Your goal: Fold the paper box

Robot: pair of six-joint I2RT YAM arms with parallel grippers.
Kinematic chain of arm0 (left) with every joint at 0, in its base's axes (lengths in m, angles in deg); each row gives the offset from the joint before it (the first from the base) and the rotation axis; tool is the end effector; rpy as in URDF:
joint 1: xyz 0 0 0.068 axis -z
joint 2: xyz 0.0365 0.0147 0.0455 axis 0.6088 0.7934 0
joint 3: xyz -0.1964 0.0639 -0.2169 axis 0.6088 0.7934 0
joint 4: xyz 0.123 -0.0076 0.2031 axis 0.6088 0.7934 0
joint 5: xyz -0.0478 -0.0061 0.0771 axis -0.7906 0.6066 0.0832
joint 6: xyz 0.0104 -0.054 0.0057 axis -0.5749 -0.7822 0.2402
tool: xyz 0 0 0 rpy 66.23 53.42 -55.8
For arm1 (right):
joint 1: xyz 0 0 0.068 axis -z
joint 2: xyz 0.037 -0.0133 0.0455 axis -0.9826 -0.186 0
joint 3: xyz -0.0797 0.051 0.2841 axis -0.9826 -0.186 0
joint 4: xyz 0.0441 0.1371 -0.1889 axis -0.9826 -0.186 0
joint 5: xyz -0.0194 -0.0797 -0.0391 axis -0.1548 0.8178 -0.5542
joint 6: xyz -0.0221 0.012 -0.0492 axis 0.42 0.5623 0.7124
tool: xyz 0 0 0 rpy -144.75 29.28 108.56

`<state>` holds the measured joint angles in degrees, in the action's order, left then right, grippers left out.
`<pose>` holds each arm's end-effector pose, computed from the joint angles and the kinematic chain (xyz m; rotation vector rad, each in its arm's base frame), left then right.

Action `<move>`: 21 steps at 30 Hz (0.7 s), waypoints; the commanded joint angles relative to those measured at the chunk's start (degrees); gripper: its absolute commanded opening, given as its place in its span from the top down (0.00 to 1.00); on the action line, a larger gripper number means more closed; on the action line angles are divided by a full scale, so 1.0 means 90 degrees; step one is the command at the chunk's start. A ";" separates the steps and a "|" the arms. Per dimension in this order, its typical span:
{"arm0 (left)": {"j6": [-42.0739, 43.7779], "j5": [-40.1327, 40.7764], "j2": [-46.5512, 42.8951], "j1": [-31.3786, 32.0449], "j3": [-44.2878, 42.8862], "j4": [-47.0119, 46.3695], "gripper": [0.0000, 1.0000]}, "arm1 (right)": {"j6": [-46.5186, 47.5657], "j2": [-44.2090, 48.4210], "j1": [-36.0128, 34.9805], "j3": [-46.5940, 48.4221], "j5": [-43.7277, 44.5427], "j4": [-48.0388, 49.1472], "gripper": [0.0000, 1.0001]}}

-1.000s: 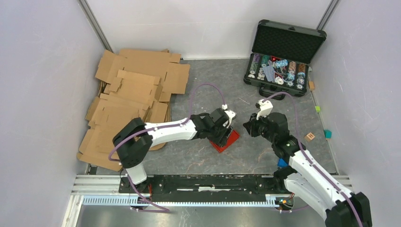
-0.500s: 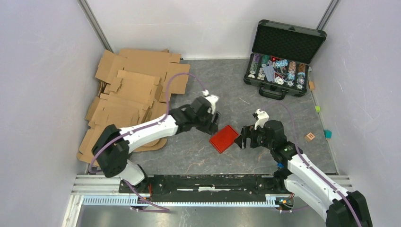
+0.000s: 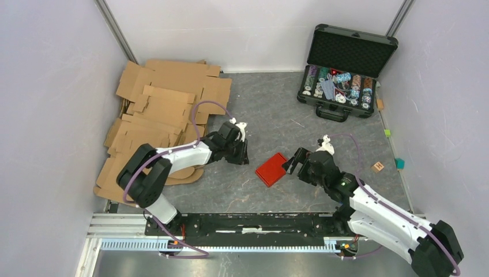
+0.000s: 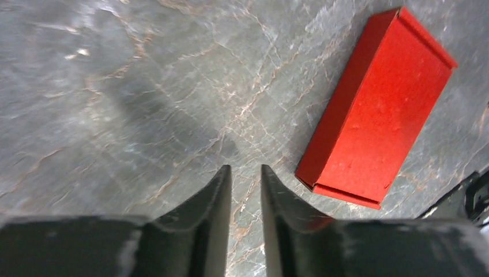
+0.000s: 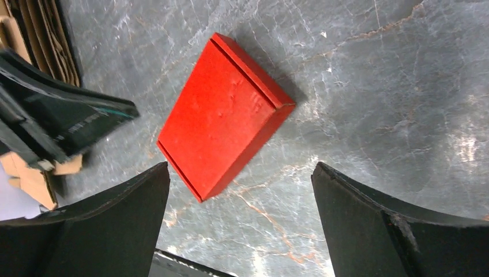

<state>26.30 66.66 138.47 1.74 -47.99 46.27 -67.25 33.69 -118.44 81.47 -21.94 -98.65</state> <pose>0.2233 -0.1903 0.2141 0.4018 2.5477 -0.6557 0.0956 0.0700 0.2086 0.4995 2.3081 0.7121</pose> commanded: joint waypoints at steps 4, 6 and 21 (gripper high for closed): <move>-0.0215 -0.0958 0.0421 0.0086 -0.0139 -0.0562 0.89 | -0.0797 -0.0934 -0.0222 0.0373 -0.0256 0.0387 0.13; -0.0178 -0.0934 0.0489 0.0157 -0.0189 -0.0484 0.96 | -0.0937 -0.1091 -0.0304 0.0138 -0.0535 0.0805 0.14; -0.0727 -0.1090 0.1628 0.0556 -0.0777 -0.0571 0.98 | -0.1224 -0.2290 -0.0185 -0.0282 -0.0362 0.2356 0.55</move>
<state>23.46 56.87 148.77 5.48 -51.75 42.05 -78.21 15.68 -122.26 79.08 -26.81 -84.13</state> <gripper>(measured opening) 0.032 0.499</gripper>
